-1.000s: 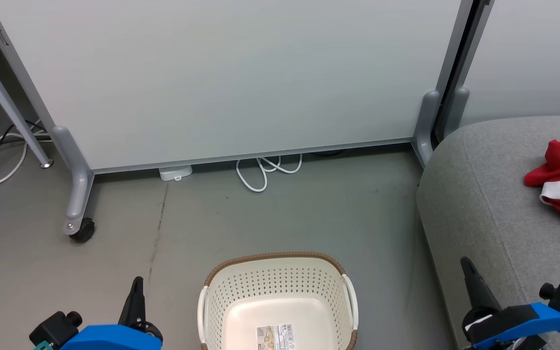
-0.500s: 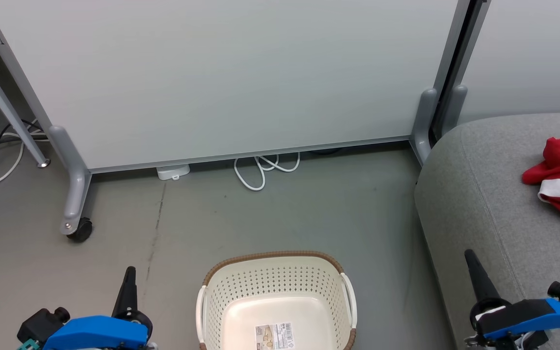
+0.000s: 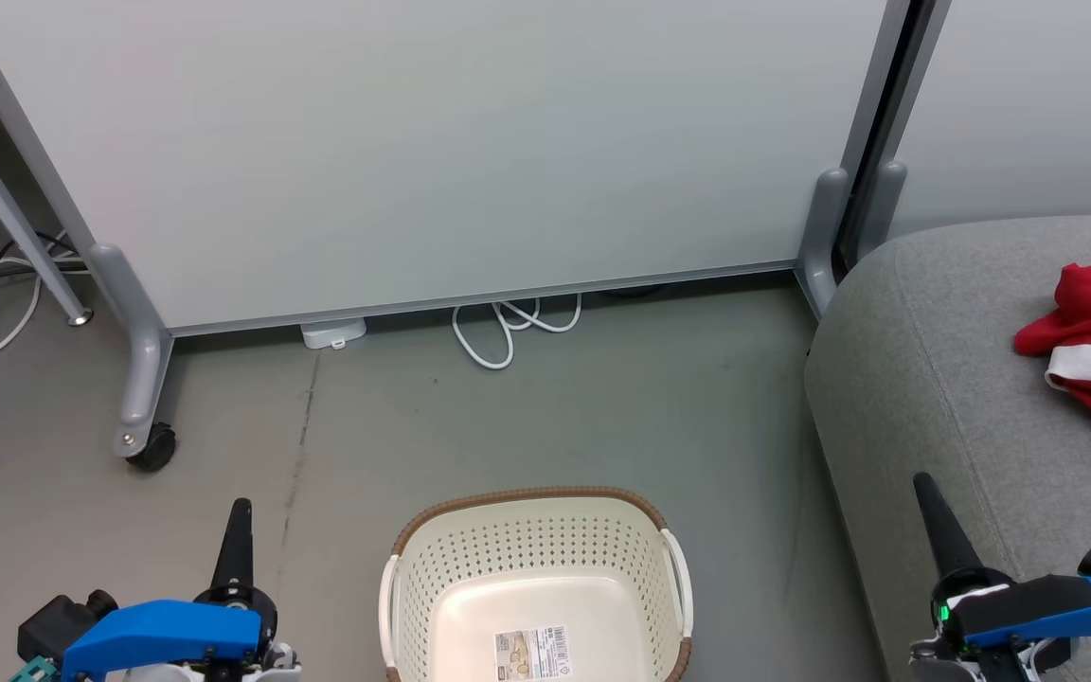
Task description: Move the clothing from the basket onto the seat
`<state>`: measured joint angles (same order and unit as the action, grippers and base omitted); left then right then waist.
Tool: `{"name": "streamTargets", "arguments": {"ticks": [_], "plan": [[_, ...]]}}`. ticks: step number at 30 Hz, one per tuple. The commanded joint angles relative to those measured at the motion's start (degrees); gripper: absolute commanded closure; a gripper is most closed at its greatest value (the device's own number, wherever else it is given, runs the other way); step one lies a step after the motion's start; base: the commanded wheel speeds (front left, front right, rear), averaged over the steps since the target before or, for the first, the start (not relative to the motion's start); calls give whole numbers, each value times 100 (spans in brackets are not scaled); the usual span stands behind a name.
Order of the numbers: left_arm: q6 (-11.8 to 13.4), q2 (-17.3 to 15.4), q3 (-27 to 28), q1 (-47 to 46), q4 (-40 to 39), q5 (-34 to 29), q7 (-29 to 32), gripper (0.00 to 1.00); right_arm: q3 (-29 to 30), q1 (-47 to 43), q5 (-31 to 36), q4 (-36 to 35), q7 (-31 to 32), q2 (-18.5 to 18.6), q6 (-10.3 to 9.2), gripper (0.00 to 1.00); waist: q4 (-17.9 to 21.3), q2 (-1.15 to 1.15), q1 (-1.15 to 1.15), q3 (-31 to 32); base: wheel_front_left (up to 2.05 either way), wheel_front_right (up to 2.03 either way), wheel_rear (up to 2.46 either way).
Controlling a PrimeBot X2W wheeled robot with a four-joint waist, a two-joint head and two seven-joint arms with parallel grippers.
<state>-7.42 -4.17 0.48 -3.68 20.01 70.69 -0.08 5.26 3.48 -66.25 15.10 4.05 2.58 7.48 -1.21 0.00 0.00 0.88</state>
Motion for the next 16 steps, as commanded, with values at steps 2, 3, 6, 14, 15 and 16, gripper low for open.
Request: {"name": "streamTargets", "arguments": {"ticks": [2, 3, 6, 14, 15, 16], "plan": [[-7, -2, 64, -141, -93, 157, 52, 100, 21, 145, -187, -68, 37, 33, 2, 100, 4, 0, 0, -4, 0, 0, 0], [-7, 1, 77, -146, -106, 203, 61, 100, 23, 149, -247, -69, 37, 33, 2, 100, 7, 0, 0, -6, 0, 0, 0], [-7, 9, 119, -156, -144, 342, 112, 100, 31, 159, -407, -75, 50, 34, 2, 100, 13, 0, 0, -11, 0, 0, 0], [-8, 31, 219, -180, -235, 689, 219, 100, 50, 183, -827, -82, 93, 37, 2, 100, 30, 0, 0, -26, 0, 0, 0], [-8, 35, 227, -181, -245, 732, 226, 100, 53, 187, -879, -83, 97, 36, 2, 100, 32, 0, 0, -28, 0, 0, 0], [-8, 38, 238, -184, -255, 773, 243, 100, 54, 190, -931, -85, 99, 37, 2, 100, 34, 0, 0, -30, 0, 0, 0]]}}
